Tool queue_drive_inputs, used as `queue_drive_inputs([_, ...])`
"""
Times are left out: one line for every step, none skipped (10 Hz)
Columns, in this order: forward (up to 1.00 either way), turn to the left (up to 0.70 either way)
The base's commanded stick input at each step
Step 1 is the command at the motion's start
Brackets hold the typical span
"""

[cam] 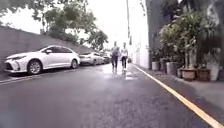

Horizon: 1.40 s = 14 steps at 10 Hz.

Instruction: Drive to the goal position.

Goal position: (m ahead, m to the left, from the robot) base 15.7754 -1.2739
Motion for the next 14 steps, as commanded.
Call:
queue_drive_inputs([0.03, 0.01])
queue_drive_inputs([0.03, 0.01])
queue_drive_inputs([0.03, 0.01])
queue_drive_inputs([0.03, 0.01])
queue_drive_inputs([0.03, 0.01])
queue_drive_inputs([0.03, 0.01])
queue_drive_inputs([0.03, 0.01])
queue_drive_inputs([0.03, 0.01])
queue_drive_inputs([0.04, 0.01])
queue_drive_inputs([0.06, 0.03])
queue_drive_inputs([0.4, 0.03])
queue_drive_inputs([0.42, 0.03])
queue_drive_inputs([0.57, 0.02])
queue_drive_inputs([0.64, 0.02])
